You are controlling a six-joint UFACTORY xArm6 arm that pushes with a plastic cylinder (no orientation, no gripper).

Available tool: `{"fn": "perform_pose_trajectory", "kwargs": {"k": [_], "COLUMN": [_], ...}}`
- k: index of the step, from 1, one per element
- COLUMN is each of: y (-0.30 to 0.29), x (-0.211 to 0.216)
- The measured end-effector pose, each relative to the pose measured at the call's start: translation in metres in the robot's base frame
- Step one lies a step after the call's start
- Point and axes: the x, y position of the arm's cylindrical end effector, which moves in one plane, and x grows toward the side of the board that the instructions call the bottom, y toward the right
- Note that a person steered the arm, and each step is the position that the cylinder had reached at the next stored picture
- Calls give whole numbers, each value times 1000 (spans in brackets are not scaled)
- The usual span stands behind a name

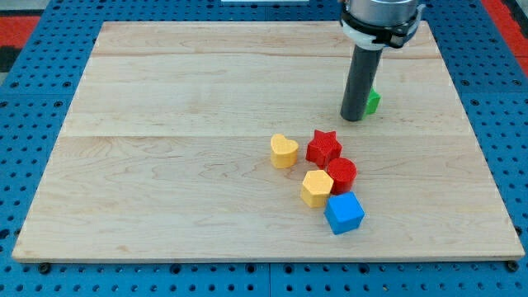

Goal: Move the green star to the bottom of the blue triangle

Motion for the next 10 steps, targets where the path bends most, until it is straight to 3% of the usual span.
{"fn": "perform_pose_trajectory", "kwargs": {"k": [2, 4, 5, 8, 10], "y": [17, 62, 67, 69, 69], "x": [-43, -48, -48, -105, -106]}}
